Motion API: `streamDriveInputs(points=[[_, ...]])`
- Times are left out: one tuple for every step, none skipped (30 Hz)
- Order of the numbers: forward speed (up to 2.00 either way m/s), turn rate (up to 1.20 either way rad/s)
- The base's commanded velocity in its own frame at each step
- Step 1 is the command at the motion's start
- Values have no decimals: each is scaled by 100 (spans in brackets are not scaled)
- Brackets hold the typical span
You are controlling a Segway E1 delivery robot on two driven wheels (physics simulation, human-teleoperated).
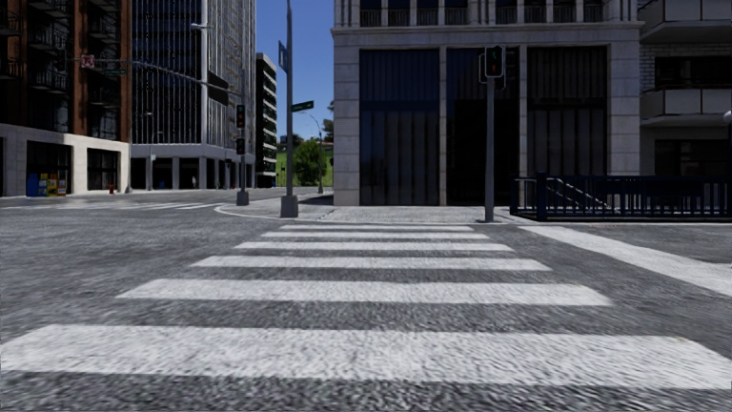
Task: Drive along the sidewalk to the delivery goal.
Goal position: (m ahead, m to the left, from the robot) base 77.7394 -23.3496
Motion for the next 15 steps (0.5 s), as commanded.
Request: streamDriveInputs(points=[[200,0],[200,0],[200,0],[200,0],[200,0],[200,0],[200,0],[200,0],[200,0],[200,0],[200,0],[200,0],[200,0],[200,0],[200,0]])
